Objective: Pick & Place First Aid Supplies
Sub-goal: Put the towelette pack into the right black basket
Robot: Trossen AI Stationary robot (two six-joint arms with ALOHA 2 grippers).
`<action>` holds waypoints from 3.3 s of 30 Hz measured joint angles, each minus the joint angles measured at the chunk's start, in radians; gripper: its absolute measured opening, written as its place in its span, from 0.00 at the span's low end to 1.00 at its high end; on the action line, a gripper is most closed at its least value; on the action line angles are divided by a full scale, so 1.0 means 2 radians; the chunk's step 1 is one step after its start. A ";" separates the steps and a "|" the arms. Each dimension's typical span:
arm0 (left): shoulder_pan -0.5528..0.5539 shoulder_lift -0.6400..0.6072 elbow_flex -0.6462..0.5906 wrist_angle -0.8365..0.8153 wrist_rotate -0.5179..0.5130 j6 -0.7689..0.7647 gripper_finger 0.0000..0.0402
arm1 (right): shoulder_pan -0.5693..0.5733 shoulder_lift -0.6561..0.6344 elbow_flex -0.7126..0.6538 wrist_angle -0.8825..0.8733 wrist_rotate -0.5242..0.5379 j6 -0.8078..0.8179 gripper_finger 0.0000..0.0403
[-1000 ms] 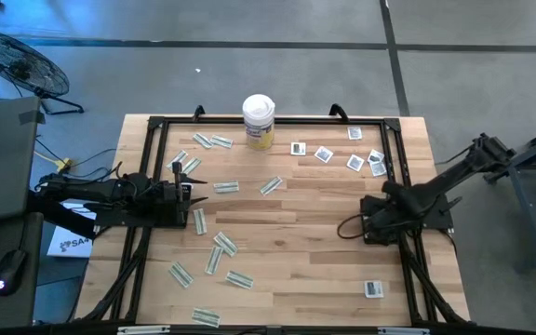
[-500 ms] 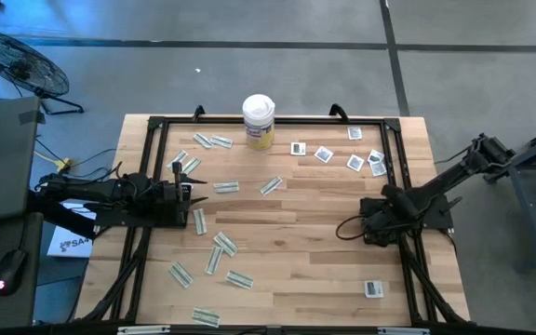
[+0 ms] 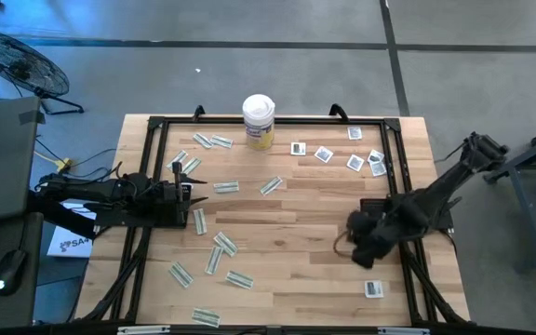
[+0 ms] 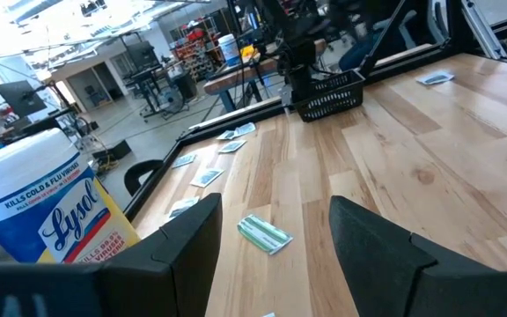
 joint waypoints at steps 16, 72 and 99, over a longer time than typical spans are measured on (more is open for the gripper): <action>0.000 0.000 0.000 0.000 0.000 0.000 0.51 | 0.155 0.197 0.063 0.040 -0.092 0.081 0.10; 0.000 0.000 0.000 0.000 0.000 0.000 0.51 | 0.160 0.250 -0.023 0.112 -0.095 -0.046 0.02; 0.000 0.000 0.000 0.000 0.000 0.000 0.51 | 0.035 0.044 0.050 -0.176 0.023 0.001 0.00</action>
